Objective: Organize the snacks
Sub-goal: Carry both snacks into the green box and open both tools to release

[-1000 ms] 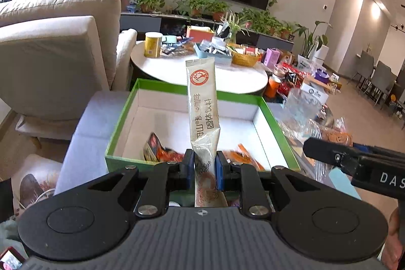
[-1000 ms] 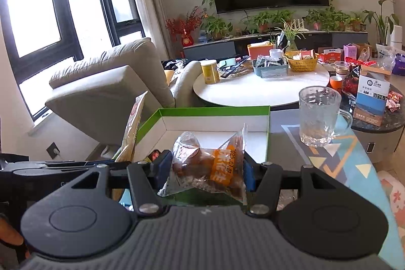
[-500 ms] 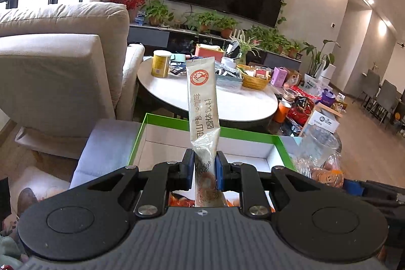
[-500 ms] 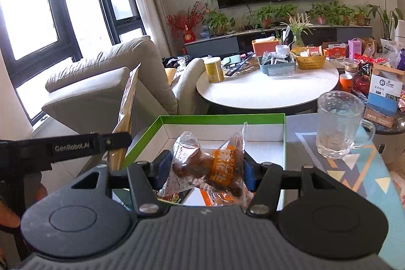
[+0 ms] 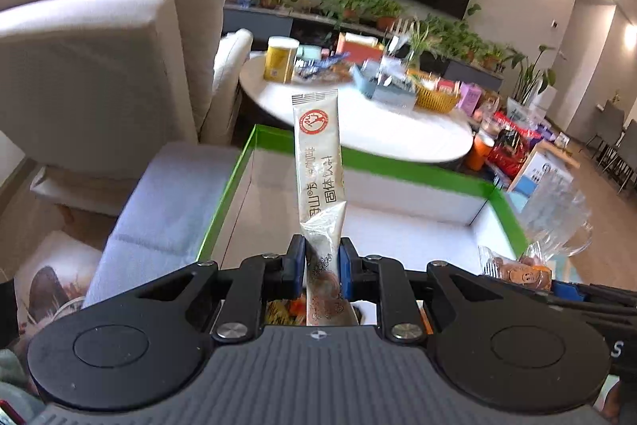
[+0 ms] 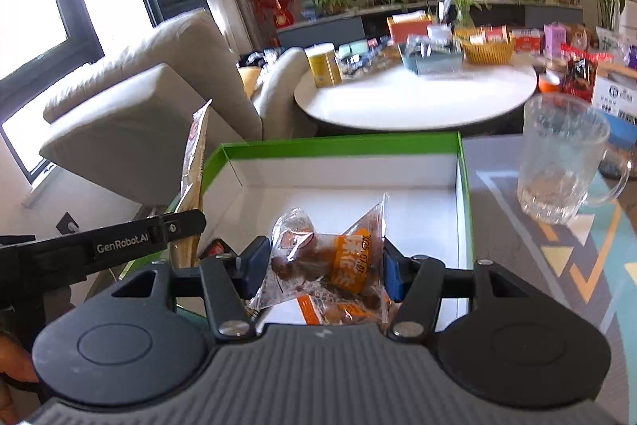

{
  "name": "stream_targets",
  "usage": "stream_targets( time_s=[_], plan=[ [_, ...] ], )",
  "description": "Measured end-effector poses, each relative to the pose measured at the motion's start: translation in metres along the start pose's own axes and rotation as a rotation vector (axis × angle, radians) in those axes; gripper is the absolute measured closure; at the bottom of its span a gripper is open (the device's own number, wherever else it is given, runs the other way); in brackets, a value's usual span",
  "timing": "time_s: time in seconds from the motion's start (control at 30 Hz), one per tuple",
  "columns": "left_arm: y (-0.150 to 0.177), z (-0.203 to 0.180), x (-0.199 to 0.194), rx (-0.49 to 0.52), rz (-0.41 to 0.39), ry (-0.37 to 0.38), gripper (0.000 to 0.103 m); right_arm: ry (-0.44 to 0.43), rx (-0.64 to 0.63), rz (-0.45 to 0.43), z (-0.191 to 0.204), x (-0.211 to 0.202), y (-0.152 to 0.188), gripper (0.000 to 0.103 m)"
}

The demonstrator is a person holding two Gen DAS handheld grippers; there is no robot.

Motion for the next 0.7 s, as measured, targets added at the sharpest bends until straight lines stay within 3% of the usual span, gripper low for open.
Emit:
stream_targets(
  time_s=[0.3,0.6,0.7],
  plan=[
    [0.017,0.005,0.013,-0.019,0.074,-0.002,0.085,0.041,-0.011,0.084,-0.004,0.022,0.017,0.048],
    [0.039,-0.001,0.012,0.000,0.161,0.023,0.082,0.059,-0.096,0.101,-0.005,0.022,0.029,0.048],
    [0.048,-0.010,0.008,0.063,0.164,0.006,0.082,0.059,-0.123,0.105,-0.006,0.020,0.030,0.048]
  ],
)
Point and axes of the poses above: each gripper's, at about its wrist camera, not at the fingertips, and x roughly the way its jaws point, z to its left, y to its underside, the point moved 5 cm from there along x, roughly the way its jaws point, and after that the axes turned 4 degrees about -z, right-handed, at the moved point
